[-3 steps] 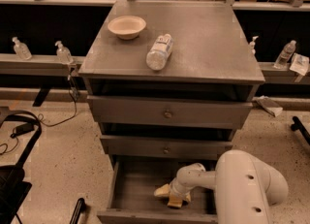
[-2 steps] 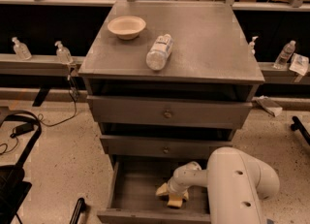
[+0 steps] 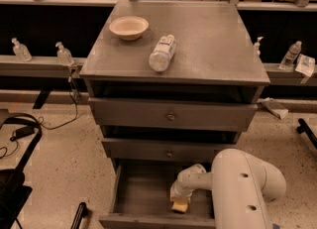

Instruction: Pick sponge from bottom drawer and place on counter

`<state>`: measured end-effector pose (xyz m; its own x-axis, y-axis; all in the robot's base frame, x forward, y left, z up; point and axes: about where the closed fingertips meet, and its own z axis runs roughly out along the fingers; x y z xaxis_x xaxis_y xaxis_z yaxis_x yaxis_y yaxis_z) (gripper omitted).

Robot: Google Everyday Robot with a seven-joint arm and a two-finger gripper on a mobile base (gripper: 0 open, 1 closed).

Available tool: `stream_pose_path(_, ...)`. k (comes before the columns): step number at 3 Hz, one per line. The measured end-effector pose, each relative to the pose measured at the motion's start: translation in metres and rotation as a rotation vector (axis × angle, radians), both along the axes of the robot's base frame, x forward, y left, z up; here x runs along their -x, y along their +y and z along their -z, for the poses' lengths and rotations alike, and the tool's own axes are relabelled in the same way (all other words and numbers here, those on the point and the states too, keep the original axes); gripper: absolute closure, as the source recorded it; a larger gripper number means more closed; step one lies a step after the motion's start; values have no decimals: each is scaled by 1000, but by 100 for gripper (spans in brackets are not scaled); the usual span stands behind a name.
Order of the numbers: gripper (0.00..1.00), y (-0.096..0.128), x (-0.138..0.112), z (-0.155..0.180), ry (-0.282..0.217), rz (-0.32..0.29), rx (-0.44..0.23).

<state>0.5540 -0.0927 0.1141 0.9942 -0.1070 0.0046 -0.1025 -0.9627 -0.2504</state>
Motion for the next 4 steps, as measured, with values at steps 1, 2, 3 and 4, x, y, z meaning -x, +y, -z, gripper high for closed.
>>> stream_pose_path(1, 91, 0, 0, -2, 0, 0, 0)
stream_pose_path(2, 100, 0, 0, -2, 0, 0, 0)
stream_pose_path(3, 100, 3, 0, -19, -39, -12, -80)
stream_pose_path(4, 100, 28, 11, -93, -72, 72, -363)
